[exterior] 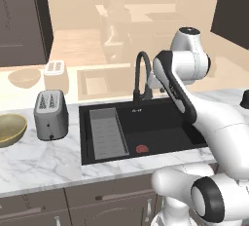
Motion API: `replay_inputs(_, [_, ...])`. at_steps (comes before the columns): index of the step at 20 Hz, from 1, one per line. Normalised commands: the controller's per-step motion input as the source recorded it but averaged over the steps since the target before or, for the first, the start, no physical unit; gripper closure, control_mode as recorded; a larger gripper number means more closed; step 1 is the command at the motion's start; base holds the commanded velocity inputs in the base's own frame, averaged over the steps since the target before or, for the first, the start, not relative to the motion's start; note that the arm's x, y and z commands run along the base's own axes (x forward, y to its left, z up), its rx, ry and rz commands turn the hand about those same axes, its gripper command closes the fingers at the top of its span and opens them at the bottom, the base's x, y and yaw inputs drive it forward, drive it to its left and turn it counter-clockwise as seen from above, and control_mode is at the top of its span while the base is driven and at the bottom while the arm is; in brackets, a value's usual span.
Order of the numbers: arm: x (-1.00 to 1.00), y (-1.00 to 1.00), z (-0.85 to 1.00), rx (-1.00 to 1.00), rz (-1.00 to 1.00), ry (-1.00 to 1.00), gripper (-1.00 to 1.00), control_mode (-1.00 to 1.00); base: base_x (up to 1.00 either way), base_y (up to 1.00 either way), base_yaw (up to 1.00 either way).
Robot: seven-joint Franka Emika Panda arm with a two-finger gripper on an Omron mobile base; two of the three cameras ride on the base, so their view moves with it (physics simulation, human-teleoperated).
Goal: Pick the mug and place it in the sink. Pick the bowl and place it in the open cabinet and then close the cabinet.
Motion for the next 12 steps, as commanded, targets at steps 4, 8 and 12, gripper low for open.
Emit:
replay_inputs(4, [-0.19,0.00,0.00,0.00,0.00,0.00,-1.00,-1.00,0.00,0.00,0.00])
replay_inputs(8, [-0.36,-0.14,-0.01,0.00,0.01,0.00,-1.00,-1.00,0.00,0.00,0.00])
replay_inputs(12, [-0.52,-0.40,-0.07,0.00,0.06,0.00,-1.00,-1.00,0.00,0.00,0.00])
